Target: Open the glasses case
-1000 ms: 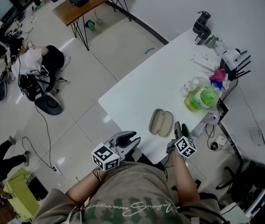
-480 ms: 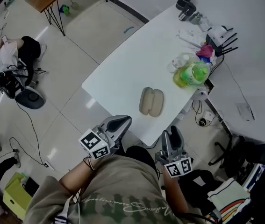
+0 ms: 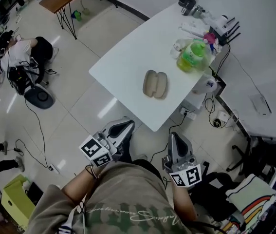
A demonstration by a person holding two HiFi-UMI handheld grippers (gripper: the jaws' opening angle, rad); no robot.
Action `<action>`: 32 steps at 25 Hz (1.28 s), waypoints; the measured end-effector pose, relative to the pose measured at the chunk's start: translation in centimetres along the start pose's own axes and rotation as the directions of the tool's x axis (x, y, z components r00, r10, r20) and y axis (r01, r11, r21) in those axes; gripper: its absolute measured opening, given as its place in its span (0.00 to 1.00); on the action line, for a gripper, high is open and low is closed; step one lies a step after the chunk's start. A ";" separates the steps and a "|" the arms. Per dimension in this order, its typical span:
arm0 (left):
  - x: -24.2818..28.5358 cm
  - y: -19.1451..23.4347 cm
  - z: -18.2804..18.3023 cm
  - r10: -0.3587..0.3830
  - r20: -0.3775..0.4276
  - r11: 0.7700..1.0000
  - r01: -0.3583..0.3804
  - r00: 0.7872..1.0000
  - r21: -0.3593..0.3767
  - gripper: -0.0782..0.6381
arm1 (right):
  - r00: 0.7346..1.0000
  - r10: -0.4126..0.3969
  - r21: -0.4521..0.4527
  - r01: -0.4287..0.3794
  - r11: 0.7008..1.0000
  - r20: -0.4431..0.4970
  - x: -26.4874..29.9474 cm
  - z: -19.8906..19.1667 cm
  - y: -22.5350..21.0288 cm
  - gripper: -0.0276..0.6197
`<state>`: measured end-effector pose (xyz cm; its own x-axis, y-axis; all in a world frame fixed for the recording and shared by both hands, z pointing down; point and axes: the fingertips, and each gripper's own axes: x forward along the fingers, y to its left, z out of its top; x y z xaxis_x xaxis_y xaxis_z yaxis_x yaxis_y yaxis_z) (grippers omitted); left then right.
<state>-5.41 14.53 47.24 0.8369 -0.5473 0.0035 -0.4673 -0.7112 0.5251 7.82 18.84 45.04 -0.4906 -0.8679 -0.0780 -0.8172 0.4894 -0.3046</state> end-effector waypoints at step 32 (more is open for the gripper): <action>-5.4 -15.2 -4.9 0.016 0.033 0.987 -0.021 0.999 0.158 0.12 | 0.999 0.009 -0.146 -0.002 0.989 0.042 -13.8 3.8 6.8 0.05</action>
<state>-1.43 30.45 43.40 0.8196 -0.5728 -0.0166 -0.5237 -0.7604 0.3841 10.21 33.82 40.48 -0.4845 -0.8664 -0.1208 -0.8514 0.4987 -0.1624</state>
